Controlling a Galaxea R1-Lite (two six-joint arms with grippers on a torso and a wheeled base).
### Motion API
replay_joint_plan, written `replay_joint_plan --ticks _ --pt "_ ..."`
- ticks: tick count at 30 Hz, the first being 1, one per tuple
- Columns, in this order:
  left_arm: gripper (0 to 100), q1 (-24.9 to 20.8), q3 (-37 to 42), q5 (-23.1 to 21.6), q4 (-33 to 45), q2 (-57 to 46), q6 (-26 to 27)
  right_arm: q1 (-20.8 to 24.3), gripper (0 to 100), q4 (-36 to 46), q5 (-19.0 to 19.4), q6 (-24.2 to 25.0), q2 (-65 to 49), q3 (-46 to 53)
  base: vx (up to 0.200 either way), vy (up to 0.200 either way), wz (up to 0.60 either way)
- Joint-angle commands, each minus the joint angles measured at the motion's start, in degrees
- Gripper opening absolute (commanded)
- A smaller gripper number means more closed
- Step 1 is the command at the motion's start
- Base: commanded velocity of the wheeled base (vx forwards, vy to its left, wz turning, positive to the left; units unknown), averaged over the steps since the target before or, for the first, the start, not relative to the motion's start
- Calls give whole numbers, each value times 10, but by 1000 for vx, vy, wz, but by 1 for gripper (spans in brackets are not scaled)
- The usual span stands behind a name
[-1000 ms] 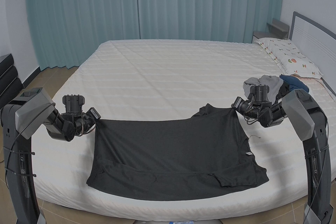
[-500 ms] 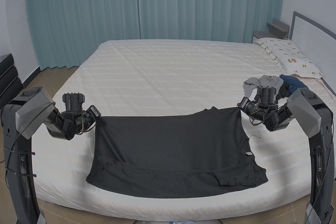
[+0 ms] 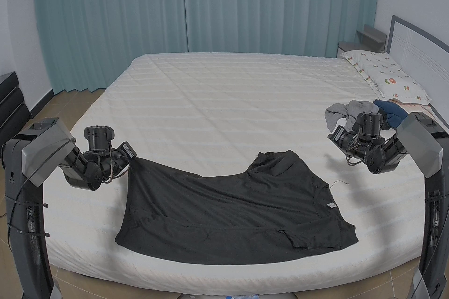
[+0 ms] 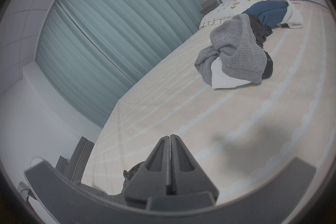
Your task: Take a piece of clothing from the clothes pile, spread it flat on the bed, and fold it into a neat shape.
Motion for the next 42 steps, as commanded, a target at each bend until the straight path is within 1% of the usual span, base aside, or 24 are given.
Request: replay_joint_plan --ticks 1,2,6,9,11,12,14,16,20,21,25,29,38,39,42 --pt "0 -7 3 1 -23 11 0 -3 0 -2 1 -1 -4 11 0 0 0" --pt "0 -7 5 0 -33 12 0 -3 0 -2 2 -1 -3 14 0 0 0" --pt "0 -7 8 1 -33 13 1 -1 0 0 3 -1 5 16 0 0 0" --pt "0 -7 9 1 -34 15 1 5 0 3 15 0 13 12 0 0 0" --pt "0 -7 10 2 -34 16 1 19 0 17 22 -5 21 1 0 0 0" --pt "0 -7 10 2 -34 16 1 20 100 21 22 -6 21 0 0 0 0" --pt "0 -7 17 3 -35 15 0 34 100 74 22 -20 27 -46 0 0 0" --pt "0 -6 20 3 -35 14 0 42 100 101 23 -32 39 -79 0 0 0" --pt "0 -5 26 3 -35 13 0 54 100 112 26 -42 57 -103 0 0 0" --pt "0 -3 26 3 -35 15 0 60 100 124 30 -60 76 -122 0 0 0" --pt "0 -3 27 3 -35 16 0 70 100 134 30 -82 107 -148 0 0 0" --pt "0 -3 32 3 -36 16 1 81 100 132 30 -84 122 -163 0 0 0" --pt "0 -3 32 3 -35 16 0 82 100 130 30 -88 126 -171 0 0 0" --pt "0 -3 32 3 -35 16 1 82 0 130 30 -88 126 -171 0 0 0" --pt "0 -3 31 3 -35 16 1 81 0 127 30 -88 126 -166 0 0 0"
